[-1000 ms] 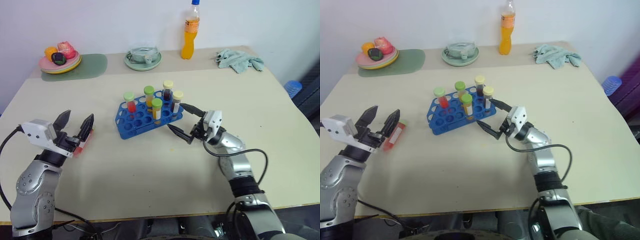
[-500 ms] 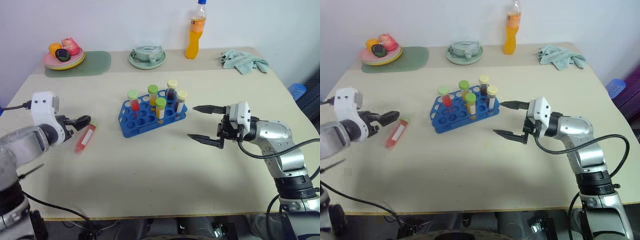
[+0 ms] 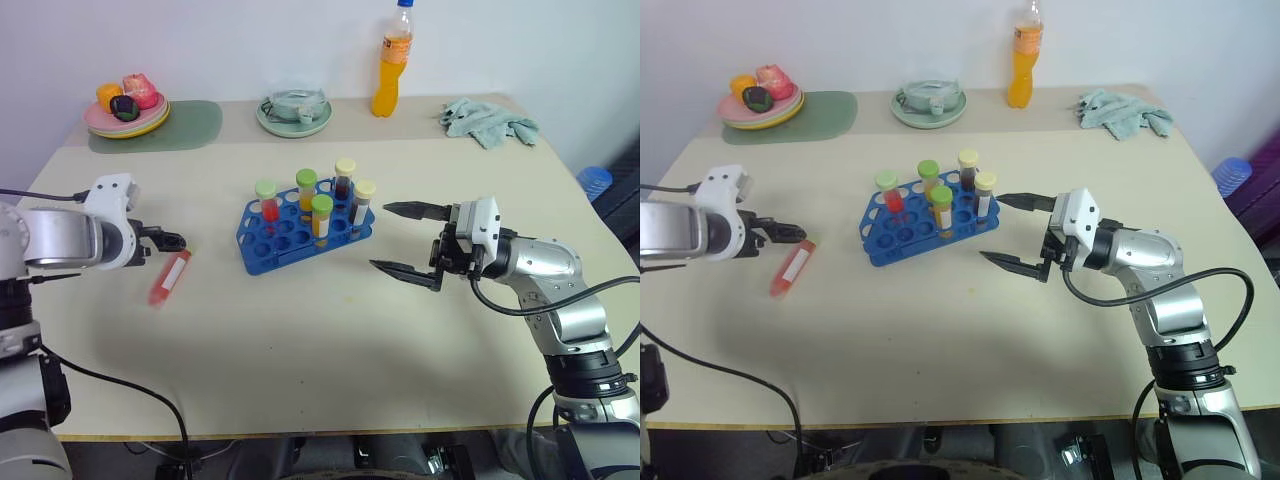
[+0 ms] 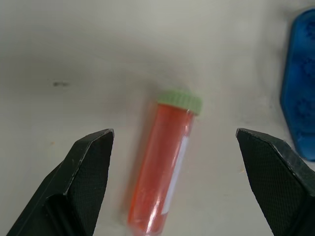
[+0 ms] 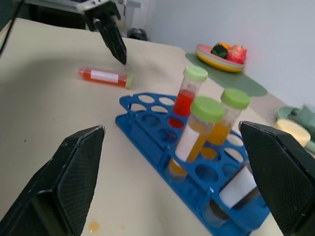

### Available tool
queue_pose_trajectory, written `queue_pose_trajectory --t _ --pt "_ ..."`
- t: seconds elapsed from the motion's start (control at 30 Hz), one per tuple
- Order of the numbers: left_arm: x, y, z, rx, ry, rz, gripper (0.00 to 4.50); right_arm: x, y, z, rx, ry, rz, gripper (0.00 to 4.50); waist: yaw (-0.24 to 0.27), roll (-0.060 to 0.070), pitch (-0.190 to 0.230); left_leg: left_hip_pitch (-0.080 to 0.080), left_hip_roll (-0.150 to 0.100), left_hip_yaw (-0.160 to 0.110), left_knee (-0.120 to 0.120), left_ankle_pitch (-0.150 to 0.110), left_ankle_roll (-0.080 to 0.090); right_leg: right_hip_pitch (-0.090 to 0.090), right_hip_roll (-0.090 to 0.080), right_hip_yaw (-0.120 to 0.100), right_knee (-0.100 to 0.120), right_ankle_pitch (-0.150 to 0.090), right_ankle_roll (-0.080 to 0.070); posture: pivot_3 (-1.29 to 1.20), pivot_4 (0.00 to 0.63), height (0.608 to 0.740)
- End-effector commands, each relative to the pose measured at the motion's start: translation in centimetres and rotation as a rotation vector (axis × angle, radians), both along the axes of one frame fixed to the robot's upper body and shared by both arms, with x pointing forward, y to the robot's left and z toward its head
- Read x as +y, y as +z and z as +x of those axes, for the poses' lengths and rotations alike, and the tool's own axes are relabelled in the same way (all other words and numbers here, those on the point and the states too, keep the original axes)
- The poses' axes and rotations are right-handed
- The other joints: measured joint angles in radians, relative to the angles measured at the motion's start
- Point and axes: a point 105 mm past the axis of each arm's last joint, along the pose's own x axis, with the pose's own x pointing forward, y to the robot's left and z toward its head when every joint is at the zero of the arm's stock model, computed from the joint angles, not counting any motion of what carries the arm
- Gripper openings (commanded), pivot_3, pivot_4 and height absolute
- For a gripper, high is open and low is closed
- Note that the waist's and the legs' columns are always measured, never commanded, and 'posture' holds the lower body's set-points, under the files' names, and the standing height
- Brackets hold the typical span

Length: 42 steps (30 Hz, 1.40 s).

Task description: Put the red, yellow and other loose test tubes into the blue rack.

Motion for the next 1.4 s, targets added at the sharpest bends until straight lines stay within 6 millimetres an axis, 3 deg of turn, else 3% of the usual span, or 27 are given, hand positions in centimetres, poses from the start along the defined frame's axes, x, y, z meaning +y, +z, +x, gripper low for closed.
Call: queue_pose_trajectory --t 0.03,0.57,0.67,0.83,1.0,1.1,1.2,1.27,1.4 --pt "0.3 0.1 0.4 0.038 0.024 0.013 4.09 0.6 1.3 -0.5 -0.046 0.004 0.016 4.46 -0.001 0.0 0.0 0.0 0.0 0.0 0.0 0.0 0.0 0.0 0.0 0.0 0.0 0.0 0.0 0.0 0.15 0.74" --pt "1.0 -2.2 0.3 0.238 0.042 0.066 4.09 1.0 1.6 -0.4 -0.037 -0.028 0.025 4.46 -0.001 0.0 0.0 -0.001 0.0 0.0 0.0 0.0 0.0 -0.001 0.0 0.0 0.001 0.0 0.0 0.0 0.15 0.74" --pt "1.1 -2.2 0.5 0.239 0.039 0.097 3.29 1.1 1.5 -0.5 -0.036 -0.032 0.028 4.5 -0.002 0.0 0.0 -0.001 0.0 0.0 0.0 0.0 0.0 -0.002 0.0 0.0 0.001 0.0 0.0 0.0 0.15 0.74" --pt "0.9 -2.6 0.6 0.251 0.024 0.113 0.88 1.0 1.2 -0.7 -0.031 -0.04 0.028 4.5 -0.001 0.0 0.0 -0.001 0.0 0.0 0.0 0.0 0.0 -0.002 0.0 0.0 0.001 0.0 0.0 0.0 0.15 0.74" --pt "1.3 -3.2 0.1 0.263 0.015 0.122 0.73 0.8 0.9 -0.8 -0.024 -0.043 0.03 4.5 -0.001 0.0 0.0 -0.001 0.0 0.0 0.0 0.001 0.0 -0.002 0.0 0.0 0.001 0.0 0.0 0.0 0.15 0.74" --pt "1.0 -2.8 -0.8 0.222 -0.052 0.095 0.73 0.7 0.8 -0.8 -0.022 -0.046 0.03 4.5 -0.006 0.0 0.0 -0.001 0.0 0.0 -0.001 0.001 0.0 -0.002 0.0 0.001 0.001 0.0 0.0 0.0 0.15 0.74" --pt "-0.8 -1.4 -1.7 0.08 -0.204 0.059 0.73 0.7 0.6 -0.8 -0.022 -0.048 0.029 4.5 -0.015 0.0 0.0 -0.001 0.0 0.001 -0.001 0.001 0.001 -0.003 0.0 0.002 0.001 0.0 0.0 0.0 0.15 0.74" --pt "-1.1 -1.1 -2.4 0.016 -0.284 0.113 0.73 0.6 0.5 -0.7 -0.022 -0.05 0.029 4.5 -0.015 0.0 0.0 -0.001 0.0 0.001 -0.002 0.001 0.001 -0.003 -0.001 0.002 0.001 0.0 -0.001 0.0 0.15 0.74" --pt "-3.7 2.6 -2.5 -0.368 -0.347 -0.31 0.73 0.2 0.2 -0.5 -0.017 -0.058 0.03 4.5 -0.004 0.001 0.0 -0.002 0.0 0.001 -0.001 0.0 0.0 -0.003 -0.001 0.002 0.0 -0.002 -0.004 0.0 0.15 0.74"
